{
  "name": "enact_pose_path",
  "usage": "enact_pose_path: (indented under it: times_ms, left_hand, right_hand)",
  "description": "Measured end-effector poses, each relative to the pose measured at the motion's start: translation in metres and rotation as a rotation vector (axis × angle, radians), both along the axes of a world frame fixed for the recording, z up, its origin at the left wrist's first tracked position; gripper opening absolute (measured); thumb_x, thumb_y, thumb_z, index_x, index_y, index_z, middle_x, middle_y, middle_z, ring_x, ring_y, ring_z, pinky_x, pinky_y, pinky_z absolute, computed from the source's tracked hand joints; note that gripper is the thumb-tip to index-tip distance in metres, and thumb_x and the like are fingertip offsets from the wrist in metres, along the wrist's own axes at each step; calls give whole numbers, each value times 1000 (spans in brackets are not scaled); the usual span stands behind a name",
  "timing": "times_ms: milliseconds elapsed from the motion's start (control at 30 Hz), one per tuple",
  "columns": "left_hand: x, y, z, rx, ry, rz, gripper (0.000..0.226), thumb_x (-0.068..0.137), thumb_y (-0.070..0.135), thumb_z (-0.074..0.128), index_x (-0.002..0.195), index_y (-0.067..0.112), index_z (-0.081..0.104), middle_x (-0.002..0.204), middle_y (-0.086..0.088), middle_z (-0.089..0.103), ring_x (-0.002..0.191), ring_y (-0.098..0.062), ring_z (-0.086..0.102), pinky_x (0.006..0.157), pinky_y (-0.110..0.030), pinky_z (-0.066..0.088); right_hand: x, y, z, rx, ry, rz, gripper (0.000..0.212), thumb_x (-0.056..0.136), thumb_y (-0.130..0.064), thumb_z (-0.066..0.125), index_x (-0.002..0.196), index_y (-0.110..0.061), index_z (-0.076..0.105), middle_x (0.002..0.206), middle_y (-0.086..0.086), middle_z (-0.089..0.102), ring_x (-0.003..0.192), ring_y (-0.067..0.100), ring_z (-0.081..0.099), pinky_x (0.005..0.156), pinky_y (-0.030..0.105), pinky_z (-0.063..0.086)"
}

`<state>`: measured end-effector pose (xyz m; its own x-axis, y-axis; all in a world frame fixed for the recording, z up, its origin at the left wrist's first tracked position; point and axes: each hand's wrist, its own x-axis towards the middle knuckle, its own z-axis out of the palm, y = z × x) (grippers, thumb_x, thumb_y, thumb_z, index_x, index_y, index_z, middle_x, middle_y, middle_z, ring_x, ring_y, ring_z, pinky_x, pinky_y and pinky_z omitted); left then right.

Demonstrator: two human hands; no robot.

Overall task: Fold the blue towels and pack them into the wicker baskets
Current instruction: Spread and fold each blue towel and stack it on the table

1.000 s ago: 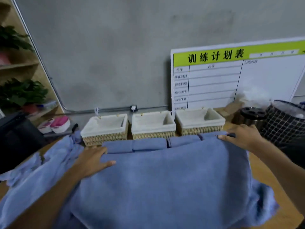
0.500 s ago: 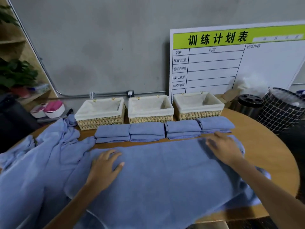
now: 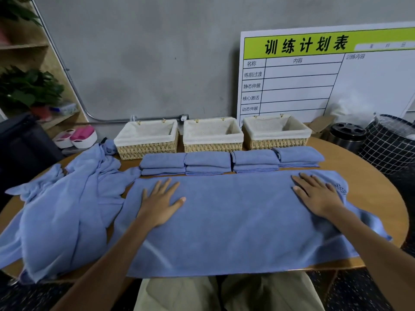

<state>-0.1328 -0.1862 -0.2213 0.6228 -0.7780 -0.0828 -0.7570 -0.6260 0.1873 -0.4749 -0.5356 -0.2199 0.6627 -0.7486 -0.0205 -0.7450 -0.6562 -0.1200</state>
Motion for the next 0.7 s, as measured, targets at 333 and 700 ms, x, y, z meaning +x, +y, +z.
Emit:
enact_pose_path:
  times_ms: [333, 700]
  left_hand:
    - [-1, 17, -3, -78, -59, 114, 74, 90, 75, 20, 155, 41, 24, 167, 8, 11, 153, -20, 13, 120, -60, 13]
    - [-16, 31, -5, -370, -229, 13, 65, 90, 59, 28, 125, 22, 68, 132, 7, 62, 117, -17, 61, 93, -39, 53]
  right_hand:
    - [18, 13, 2, -22, -13, 57, 56, 103, -55, 22, 155, -35, 24, 165, -8, 17, 151, 20, 16, 119, 48, 18]
    - [7, 11, -3, -19, -39, 16, 57, 102, -57, 24, 156, -40, 19, 165, -12, 12, 153, 18, 11, 121, 46, 13]
